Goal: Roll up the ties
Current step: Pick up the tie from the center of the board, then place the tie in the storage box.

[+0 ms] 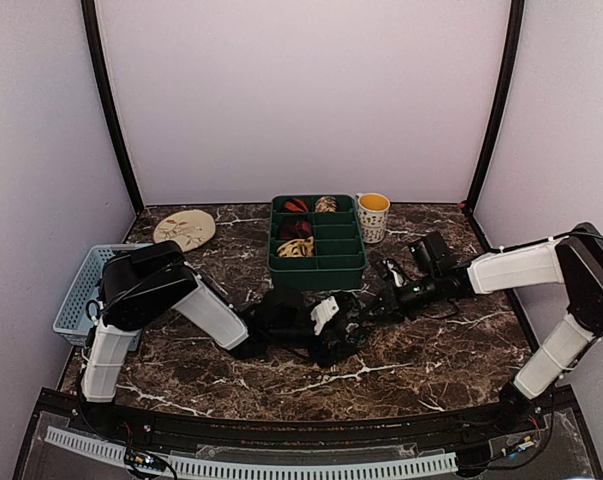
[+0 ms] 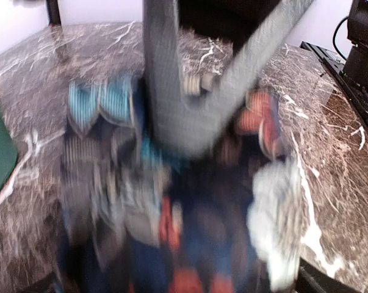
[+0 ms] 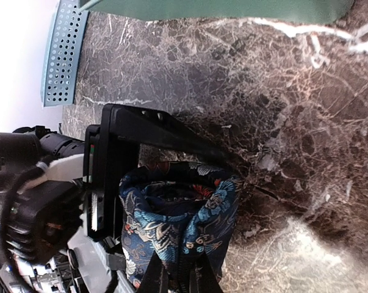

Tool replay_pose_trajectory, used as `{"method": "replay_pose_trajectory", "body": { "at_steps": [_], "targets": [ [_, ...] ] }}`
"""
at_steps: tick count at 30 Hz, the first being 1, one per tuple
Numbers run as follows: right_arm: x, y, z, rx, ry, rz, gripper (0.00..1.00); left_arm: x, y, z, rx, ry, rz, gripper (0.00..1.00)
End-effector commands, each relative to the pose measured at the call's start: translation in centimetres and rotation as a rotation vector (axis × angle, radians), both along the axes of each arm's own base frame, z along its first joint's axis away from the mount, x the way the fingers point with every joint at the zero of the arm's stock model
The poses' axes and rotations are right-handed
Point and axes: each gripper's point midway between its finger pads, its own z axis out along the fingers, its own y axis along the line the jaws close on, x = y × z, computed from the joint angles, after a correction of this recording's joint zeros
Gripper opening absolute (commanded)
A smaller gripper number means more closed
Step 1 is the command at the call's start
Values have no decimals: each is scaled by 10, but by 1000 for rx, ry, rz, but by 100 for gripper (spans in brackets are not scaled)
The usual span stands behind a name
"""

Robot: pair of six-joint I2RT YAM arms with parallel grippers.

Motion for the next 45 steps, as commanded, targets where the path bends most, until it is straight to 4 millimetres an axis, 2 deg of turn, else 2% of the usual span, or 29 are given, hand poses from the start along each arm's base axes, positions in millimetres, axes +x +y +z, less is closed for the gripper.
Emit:
{"method": "replay_pose_trajectory", "body": {
  "at_steps": [1,7,12,17,21,25,28,31,33,40,45],
  "targets": [
    [11,0,33,-33,-93,11,0,-6,17,28,-46,-6,35,99],
    [30,-7,65,-121,-173,-28,0,-14,50,34,-49,19,108,99],
    [57,-9,99,-182,-300,-48,0,-16,73,44,-86,6,175,99],
    [94,-12,149,-265,-503,-68,0,-14,90,51,-121,7,221,99],
    [116,-12,193,-281,-694,-71,0,-10,104,65,-190,22,260,99],
    [133,-3,239,-266,-878,-37,0,-3,118,80,-240,23,294,99],
    [138,13,254,-222,-959,50,0,2,127,88,-256,13,321,99],
    [133,38,251,-161,-978,238,0,6,139,94,-275,15,359,99],
    [140,46,242,-169,-963,289,0,10,149,99,-305,24,389,99],
    [150,75,183,-217,-882,535,0,17,189,103,-395,68,499,99],
    [145,98,145,-294,-916,642,0,15,197,100,-393,75,517,99]
  ]
}}
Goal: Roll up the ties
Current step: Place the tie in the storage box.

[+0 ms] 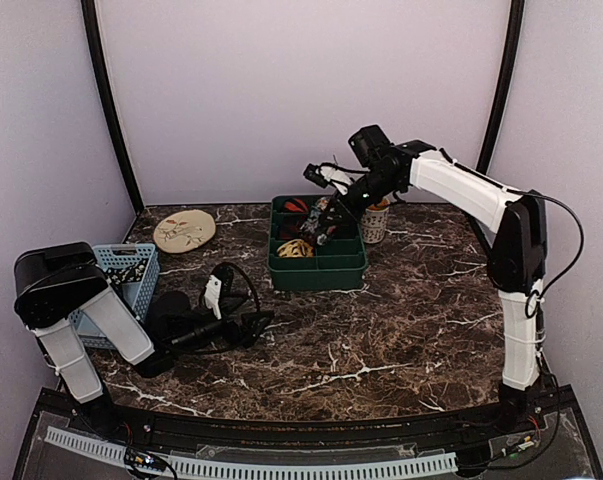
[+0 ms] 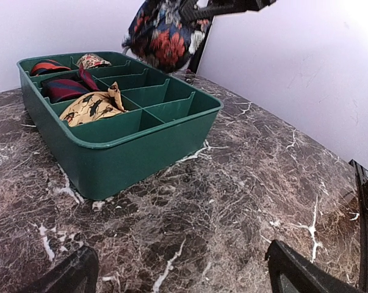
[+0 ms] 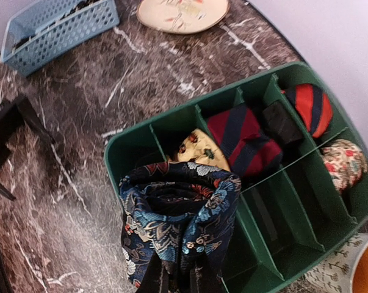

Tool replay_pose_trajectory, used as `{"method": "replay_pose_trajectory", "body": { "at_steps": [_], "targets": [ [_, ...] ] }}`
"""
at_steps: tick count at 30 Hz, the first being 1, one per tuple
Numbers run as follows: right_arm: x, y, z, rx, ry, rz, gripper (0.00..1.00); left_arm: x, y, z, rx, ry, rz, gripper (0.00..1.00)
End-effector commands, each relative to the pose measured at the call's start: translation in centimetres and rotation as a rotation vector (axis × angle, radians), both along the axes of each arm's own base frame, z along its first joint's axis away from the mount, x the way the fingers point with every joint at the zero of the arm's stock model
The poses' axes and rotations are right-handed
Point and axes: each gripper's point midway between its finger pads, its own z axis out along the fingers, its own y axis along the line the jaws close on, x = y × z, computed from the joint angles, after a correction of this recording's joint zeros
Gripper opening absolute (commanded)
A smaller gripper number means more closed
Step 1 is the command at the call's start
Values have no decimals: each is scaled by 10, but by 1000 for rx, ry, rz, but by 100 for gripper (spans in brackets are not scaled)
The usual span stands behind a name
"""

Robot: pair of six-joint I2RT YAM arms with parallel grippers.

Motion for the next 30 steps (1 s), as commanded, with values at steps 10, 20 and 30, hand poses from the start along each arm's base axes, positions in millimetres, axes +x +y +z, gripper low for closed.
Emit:
{"method": "replay_pose_trajectory", "body": {
  "at_steps": [10,20,30],
  "targets": [
    [-22,48,-51,-174,-104,193,0,2,6,24,-92,-38,25,99],
    [-22,54,-108,-291,-61,250,0,1,8,28,-107,-46,24,99],
    [-41,51,-162,-357,45,322,0,3,5,31,-113,-49,20,99]
  ]
}}
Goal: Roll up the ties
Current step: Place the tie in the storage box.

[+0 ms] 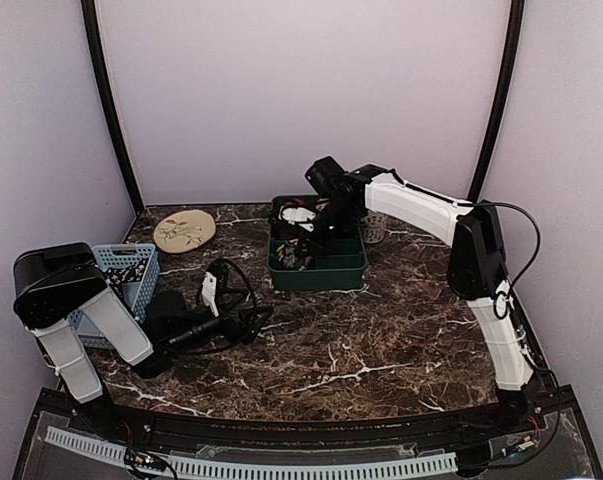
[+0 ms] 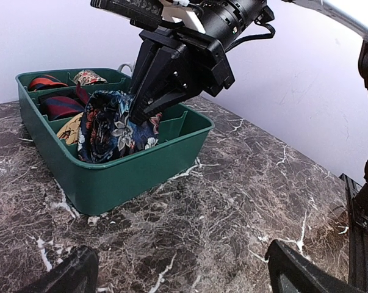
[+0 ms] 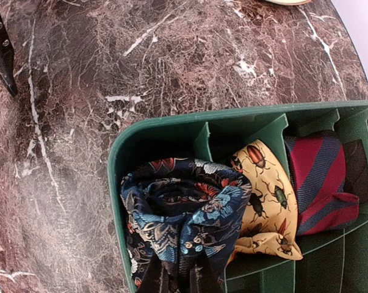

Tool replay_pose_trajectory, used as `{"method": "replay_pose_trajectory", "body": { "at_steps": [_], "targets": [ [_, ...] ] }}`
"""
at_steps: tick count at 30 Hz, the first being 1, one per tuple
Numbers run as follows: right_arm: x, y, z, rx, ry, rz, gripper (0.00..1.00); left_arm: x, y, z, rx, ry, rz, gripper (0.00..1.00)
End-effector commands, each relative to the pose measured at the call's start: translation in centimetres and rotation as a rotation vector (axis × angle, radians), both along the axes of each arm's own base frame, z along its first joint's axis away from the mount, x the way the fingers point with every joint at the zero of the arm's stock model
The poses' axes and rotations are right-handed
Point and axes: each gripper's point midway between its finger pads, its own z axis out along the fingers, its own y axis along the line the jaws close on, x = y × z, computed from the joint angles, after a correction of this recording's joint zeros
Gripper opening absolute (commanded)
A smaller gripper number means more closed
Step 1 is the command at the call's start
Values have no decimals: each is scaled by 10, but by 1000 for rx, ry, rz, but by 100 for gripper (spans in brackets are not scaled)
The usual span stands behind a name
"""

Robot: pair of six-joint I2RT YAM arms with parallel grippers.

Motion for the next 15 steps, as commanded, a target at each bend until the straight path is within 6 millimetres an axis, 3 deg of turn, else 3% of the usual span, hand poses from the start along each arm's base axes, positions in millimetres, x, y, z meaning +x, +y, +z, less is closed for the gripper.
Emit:
{"method": "replay_pose_trajectory", "body": {
  "at_steps": [1,8,15],
  "targets": [
    [-23,-8,-68,-138,125,35,0,1,1,16,-43,-28,1,99],
    [-33,-13,-94,-187,173,39,0,2,-2,17,-45,-30,-6,99],
    [-34,-12,-106,-189,204,39,0,2,-3,18,-46,-31,-10,99]
  ]
}}
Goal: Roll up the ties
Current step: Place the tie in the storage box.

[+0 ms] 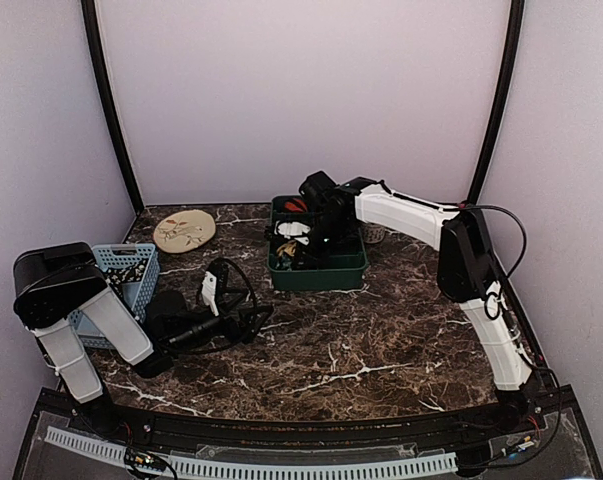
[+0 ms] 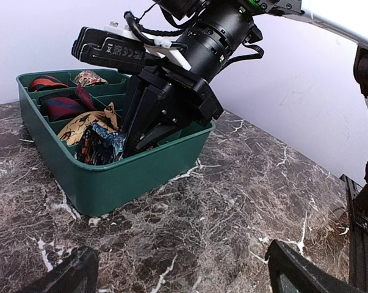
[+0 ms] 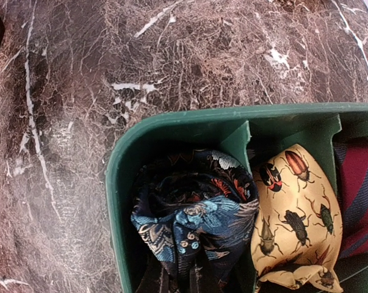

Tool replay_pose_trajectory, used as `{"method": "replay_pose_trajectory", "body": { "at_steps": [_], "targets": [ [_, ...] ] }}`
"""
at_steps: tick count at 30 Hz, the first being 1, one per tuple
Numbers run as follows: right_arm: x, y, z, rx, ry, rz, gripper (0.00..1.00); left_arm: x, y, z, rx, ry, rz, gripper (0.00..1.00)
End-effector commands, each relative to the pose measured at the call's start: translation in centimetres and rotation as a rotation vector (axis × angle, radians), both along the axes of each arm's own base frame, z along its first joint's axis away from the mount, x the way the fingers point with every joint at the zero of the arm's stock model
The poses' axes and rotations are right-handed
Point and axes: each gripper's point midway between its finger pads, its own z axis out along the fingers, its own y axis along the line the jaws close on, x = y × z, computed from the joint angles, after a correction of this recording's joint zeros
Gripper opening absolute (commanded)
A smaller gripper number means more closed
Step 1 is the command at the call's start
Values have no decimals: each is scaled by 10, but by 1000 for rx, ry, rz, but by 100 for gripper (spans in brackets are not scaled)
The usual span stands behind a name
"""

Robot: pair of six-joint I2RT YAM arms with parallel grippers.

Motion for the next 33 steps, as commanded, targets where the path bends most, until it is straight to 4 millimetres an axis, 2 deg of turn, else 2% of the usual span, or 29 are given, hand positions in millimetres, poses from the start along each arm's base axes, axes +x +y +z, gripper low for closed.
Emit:
{"method": "replay_pose_trajectory", "body": {
  "at_steps": [1,7,9,11,14,22,26,30,33],
  "targets": [
    [-27,-21,-71,-165,157,-4,0,2,-2,17,-44,-30,-5,99],
    [-22,-25,-81,-199,144,-30,1,1,-2,19,-43,-33,-10,99],
    [-16,-24,-70,-192,116,-54,10,1,-3,20,-42,-35,-11,99],
    [-9,-22,-54,-172,80,-85,20,2,-3,22,-41,-38,-13,99],
    [-1,-16,-19,-109,26,-110,29,2,-5,24,-36,-40,-15,99],
    [5,0,74,103,-111,-135,41,4,-8,32,-34,-54,-22,99],
    [3,1,106,171,-151,-134,46,6,-8,37,-19,-64,-13,99],
    [4,0,130,218,-190,-156,50,18,-5,37,40,-26,46,99],
    [3,-3,152,276,-222,-168,51,27,-3,47,67,-22,87,99]
  ]
}}
